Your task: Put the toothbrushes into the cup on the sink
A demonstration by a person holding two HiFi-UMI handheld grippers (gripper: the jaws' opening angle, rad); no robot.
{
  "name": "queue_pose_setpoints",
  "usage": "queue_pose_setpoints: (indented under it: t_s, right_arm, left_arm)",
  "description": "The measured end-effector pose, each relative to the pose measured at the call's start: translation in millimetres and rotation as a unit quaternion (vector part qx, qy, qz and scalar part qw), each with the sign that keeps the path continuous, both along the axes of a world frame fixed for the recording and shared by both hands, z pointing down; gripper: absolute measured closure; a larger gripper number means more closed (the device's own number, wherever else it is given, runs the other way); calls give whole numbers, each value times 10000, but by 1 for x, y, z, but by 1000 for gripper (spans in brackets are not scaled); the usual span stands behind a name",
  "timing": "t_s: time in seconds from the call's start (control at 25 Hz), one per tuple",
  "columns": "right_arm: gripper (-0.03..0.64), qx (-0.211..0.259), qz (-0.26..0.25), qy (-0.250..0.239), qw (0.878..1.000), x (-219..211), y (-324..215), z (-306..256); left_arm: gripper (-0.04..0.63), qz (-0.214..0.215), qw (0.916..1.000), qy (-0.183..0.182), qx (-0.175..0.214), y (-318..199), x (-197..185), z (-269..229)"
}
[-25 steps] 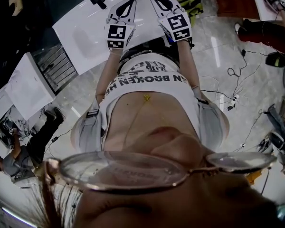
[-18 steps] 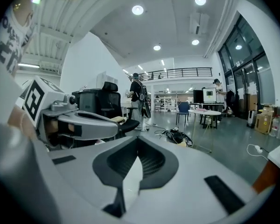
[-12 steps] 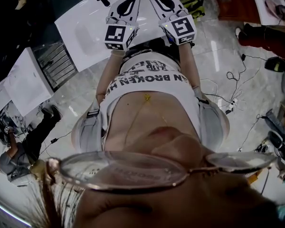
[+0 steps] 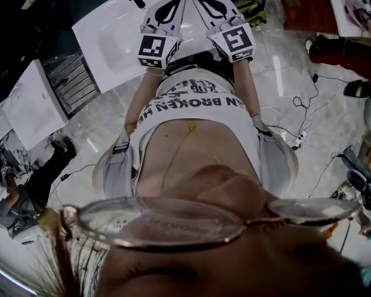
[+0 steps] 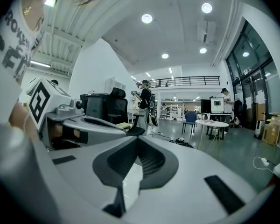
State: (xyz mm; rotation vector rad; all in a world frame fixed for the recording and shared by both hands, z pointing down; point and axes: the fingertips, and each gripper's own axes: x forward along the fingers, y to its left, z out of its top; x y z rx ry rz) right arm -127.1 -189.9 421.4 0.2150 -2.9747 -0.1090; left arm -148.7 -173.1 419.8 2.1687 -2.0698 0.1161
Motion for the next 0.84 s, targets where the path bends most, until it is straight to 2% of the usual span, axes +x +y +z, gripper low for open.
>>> queue_pose_setpoints:
  t_s: [0.84]
  right_arm:
    - [592, 82, 52, 74, 9999, -5, -12, 1]
  left_arm:
    - [581, 72, 9999, -47, -121, -10, -9, 9]
